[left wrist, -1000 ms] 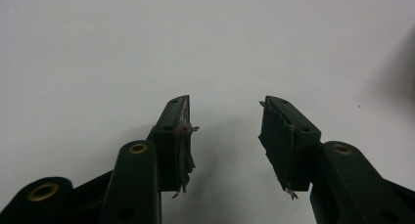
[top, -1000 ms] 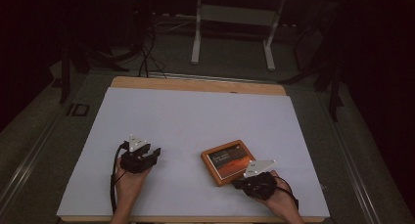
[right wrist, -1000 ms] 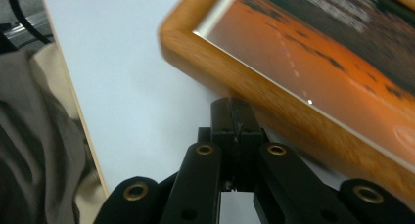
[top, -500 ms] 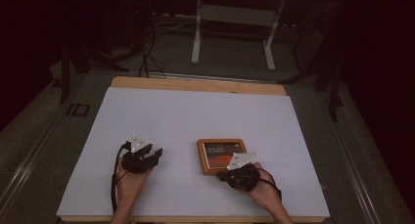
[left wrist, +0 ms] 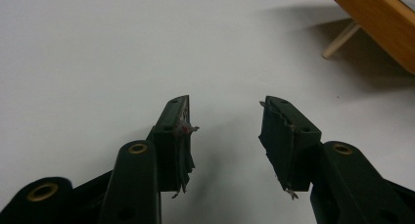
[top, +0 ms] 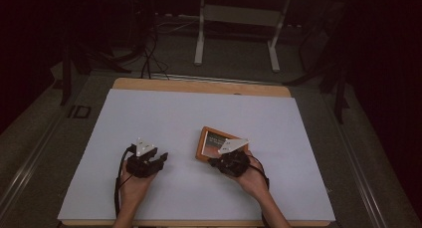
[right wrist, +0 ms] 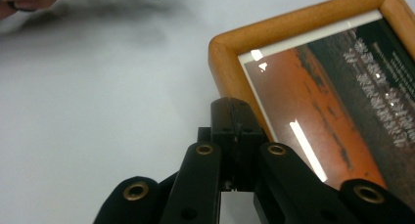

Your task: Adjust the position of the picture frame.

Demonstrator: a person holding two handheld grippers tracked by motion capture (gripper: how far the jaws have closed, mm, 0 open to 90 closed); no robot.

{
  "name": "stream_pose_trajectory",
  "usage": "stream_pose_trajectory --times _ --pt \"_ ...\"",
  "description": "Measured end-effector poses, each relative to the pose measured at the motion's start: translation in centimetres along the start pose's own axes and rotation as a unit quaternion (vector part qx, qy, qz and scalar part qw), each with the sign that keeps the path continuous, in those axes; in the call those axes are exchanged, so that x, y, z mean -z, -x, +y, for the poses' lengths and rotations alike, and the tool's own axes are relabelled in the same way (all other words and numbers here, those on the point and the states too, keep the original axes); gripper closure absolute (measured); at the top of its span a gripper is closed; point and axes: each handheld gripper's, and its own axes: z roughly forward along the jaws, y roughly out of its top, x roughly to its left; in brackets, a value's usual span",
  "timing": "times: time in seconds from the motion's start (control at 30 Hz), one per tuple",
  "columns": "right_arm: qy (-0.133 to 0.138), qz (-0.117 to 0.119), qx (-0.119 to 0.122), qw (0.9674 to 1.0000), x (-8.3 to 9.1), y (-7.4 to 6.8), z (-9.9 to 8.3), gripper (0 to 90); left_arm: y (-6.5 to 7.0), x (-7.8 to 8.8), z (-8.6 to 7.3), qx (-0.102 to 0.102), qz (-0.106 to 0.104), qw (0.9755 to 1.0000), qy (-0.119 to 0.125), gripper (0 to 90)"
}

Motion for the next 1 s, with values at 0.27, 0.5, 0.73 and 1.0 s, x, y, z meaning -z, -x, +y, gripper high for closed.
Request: stream_pose_trajectory --times 0.27,0.5,0.73,1.0 --pt "0.022 -0.045 -0.016 0.9986 2.1 2.8 0.3 90.0 1.8 0.3 0.1 -0.008 -0.040 0.9992 0.001 54.2" --pt "0.018 -0.109 -0.049 0.9927 2.8 7.2 -0.4 90.0 5.1 0.5 0.5 -0.054 -0.074 0.9956 0.021 63.7" --pt "0.015 -0.141 -0.078 0.9869 2.5 10.0 -0.5 90.0 7.4 -0.5 0.8 -0.080 -0.115 0.9898 0.024 83.1" --pt "-0.008 -0.145 -0.101 0.9842 1.3 12.0 -1.0 90.0 8.6 -2.0 1.2 -0.095 -0.123 0.9878 0.014 89.1"
